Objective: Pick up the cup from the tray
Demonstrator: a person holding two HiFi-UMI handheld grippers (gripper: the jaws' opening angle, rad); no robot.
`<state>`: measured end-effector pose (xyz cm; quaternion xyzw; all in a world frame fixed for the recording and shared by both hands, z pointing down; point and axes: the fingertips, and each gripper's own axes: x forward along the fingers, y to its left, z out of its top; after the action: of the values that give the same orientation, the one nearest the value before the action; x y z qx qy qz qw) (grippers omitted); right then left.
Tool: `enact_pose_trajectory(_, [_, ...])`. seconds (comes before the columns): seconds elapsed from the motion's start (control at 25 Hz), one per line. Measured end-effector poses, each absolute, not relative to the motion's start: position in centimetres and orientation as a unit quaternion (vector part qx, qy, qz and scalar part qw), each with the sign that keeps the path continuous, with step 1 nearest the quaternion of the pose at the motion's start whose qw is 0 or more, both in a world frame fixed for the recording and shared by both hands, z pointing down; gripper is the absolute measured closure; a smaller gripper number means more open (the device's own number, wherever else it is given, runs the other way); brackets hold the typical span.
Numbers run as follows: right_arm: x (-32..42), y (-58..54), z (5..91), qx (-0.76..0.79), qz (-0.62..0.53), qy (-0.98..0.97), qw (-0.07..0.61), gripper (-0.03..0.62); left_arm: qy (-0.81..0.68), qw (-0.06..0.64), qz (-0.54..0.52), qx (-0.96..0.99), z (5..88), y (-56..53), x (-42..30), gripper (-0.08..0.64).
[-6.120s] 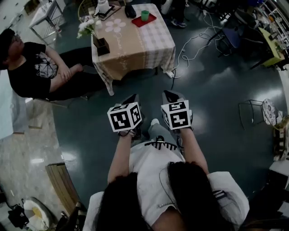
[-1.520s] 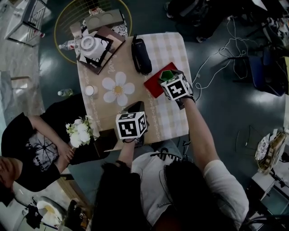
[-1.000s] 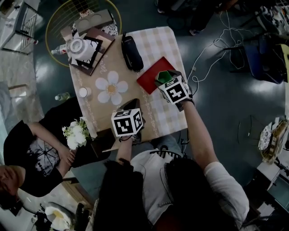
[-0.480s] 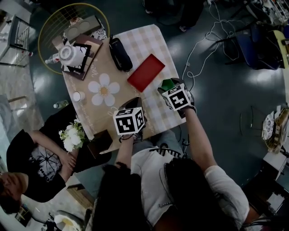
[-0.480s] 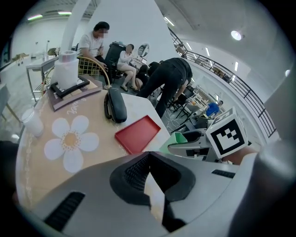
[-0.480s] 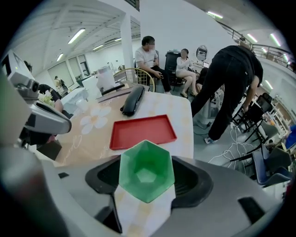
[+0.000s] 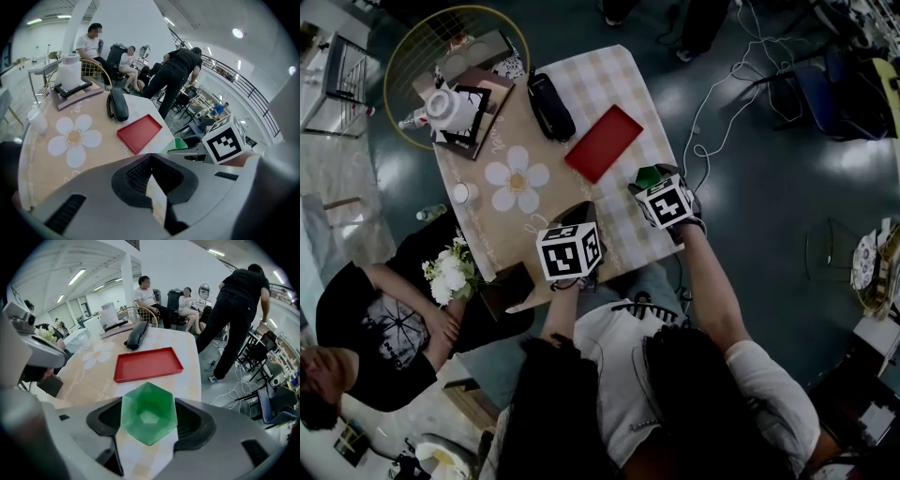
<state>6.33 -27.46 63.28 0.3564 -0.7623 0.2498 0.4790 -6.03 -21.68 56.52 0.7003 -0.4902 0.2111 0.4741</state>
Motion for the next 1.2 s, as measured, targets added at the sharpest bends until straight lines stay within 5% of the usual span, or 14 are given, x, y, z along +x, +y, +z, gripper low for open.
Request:
enact_pose_trajectory(0.36, [6.2,-26.8,63.2,0.332,0.247,-0.774,0.479,0.244,-0.509,0.47,0.213,0.689,56.4,-20.2,-7.5,0.552])
enact_pose_trajectory(1.0, [7.5,-25.2,53.7,0.391,0.232,-0.821,0.346,0.235,-0.523,0.454,0.198,0.694,54.5,-20.0,-7.0,0.552])
enact_pose_trajectory(1.2, [8.1,-24.5,53.9,0.417,0.256,-0.807,0.331,0.408,-0.523,0.449,0.19,0.699,53.8,-19.5,-6.5,0.552])
